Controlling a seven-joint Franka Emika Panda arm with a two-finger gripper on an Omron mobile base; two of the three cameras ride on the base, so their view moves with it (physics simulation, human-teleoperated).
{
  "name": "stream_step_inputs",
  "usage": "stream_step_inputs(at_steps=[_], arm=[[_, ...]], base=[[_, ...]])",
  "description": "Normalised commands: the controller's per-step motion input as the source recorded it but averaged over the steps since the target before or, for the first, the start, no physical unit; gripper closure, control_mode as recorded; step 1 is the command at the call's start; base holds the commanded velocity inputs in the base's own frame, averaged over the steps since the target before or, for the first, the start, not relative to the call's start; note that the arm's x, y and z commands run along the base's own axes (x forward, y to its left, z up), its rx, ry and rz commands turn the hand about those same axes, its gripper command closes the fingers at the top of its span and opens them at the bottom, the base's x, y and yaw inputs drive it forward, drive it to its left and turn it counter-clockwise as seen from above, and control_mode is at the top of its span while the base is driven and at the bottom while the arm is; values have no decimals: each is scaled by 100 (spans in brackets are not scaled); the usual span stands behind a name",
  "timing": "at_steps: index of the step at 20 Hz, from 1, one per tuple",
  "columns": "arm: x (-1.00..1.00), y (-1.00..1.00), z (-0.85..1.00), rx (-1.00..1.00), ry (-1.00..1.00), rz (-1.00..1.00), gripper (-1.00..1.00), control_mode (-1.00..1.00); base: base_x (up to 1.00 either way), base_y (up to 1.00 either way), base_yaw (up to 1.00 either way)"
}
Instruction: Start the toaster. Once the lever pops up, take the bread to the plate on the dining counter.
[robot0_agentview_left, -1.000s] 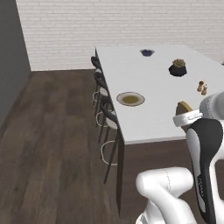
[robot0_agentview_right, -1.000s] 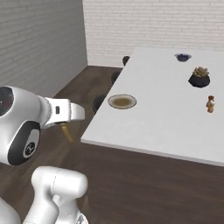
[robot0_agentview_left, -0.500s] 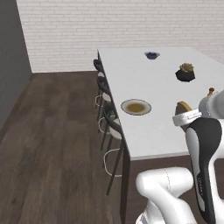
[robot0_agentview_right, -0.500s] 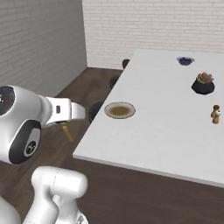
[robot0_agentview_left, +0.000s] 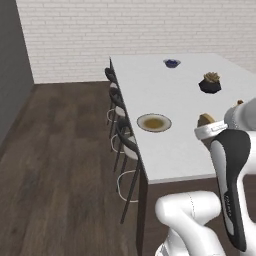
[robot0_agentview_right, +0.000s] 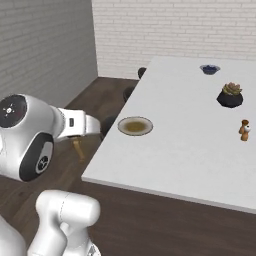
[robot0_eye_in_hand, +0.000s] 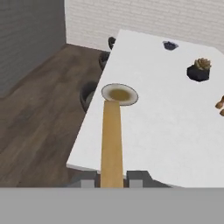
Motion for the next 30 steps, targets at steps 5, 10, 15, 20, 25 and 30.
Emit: stream_step_inputs(at_steps=[5,10,15,20,25,30], arm=[[99,-14,0,25,18,14,100,-100],[100,-44,-1,28,26,21,100,-100],[100,-23,-19,16,30,15,100,-100],[100,-5,-44,9,22,11,100,-100],[100,-15,-60,11,12,10,100,-100],[100,-6,-36,11,2,7,100,-100]], base=[[0,0,0],[0,0,0],[0,0,0],[0,0,0],[0,0,0],[0,0,0]])
